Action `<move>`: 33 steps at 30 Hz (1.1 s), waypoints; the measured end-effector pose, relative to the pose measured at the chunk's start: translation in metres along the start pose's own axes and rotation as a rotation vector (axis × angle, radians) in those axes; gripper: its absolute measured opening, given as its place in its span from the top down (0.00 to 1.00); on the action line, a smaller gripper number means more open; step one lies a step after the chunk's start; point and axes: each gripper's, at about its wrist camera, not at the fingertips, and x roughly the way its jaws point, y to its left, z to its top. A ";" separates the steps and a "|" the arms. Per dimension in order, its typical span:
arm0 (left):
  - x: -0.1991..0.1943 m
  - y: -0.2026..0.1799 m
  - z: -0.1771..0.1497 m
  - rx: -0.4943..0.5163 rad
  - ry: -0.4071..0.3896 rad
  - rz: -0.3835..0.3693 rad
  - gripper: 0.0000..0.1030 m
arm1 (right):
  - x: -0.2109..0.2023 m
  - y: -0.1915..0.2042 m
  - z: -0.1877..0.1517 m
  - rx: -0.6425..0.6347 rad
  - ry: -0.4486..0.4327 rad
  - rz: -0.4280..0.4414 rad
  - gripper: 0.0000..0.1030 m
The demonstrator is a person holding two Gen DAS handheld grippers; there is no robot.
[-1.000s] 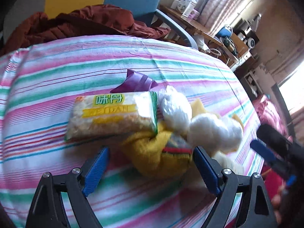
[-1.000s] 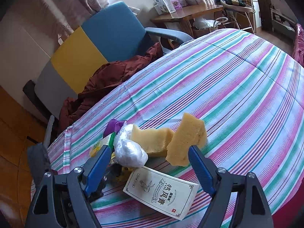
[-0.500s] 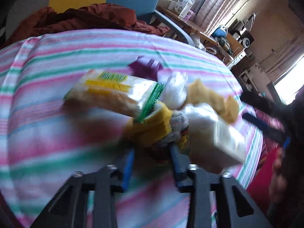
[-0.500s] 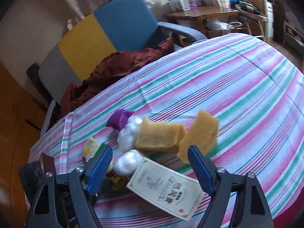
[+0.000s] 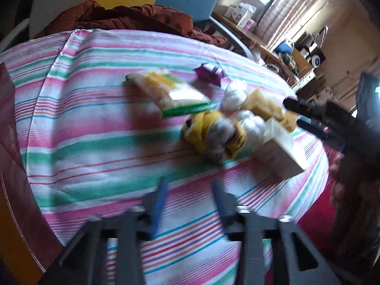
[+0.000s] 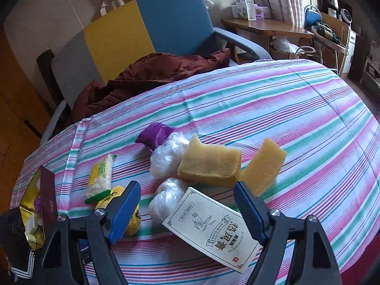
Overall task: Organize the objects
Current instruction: 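Grasp the yellow knitted sock with the left gripper while the right gripper grasps the plastic-wrapped white ball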
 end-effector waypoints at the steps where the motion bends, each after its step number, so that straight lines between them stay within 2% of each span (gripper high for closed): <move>1: -0.002 -0.004 0.003 -0.008 -0.016 -0.007 0.36 | 0.000 -0.001 0.000 0.004 0.000 0.000 0.20; 3: -0.001 -0.012 0.012 -0.007 -0.041 -0.011 0.27 | 0.000 -0.002 0.001 0.012 0.001 -0.004 0.20; 6: 0.007 -0.023 0.025 -0.009 -0.057 0.001 0.19 | 0.000 -0.004 0.001 0.022 -0.001 -0.002 0.20; 8: 0.020 -0.028 0.036 -0.019 -0.052 0.009 0.15 | 0.000 -0.005 0.002 0.028 -0.001 0.000 0.20; 11: 0.040 -0.031 0.048 -0.041 -0.038 0.020 0.15 | 0.002 -0.006 0.002 0.033 0.006 0.002 0.20; 13: 0.051 -0.031 0.051 -0.039 -0.027 0.023 0.23 | 0.004 -0.006 0.002 0.032 0.014 0.000 0.20; 14: 0.057 -0.030 0.051 -0.032 -0.013 0.035 0.43 | 0.005 -0.006 0.002 0.032 0.018 0.000 0.20; 17: 0.056 -0.027 0.046 0.014 -0.022 0.034 0.53 | 0.008 -0.005 0.001 0.025 0.030 0.002 0.20; 22: 0.034 -0.013 0.023 0.024 -0.013 0.016 0.55 | 0.009 0.010 -0.001 -0.048 0.029 0.000 0.21; 26: 0.011 0.000 -0.002 0.040 -0.018 0.025 0.55 | 0.011 0.035 -0.007 -0.173 0.034 0.014 0.25; 30: -0.004 0.013 -0.021 0.054 -0.026 0.009 0.54 | 0.022 0.069 -0.016 -0.358 0.073 0.005 0.25; 33: -0.010 0.017 -0.027 0.043 -0.027 0.004 0.54 | 0.038 0.090 -0.021 -0.508 0.121 -0.058 0.27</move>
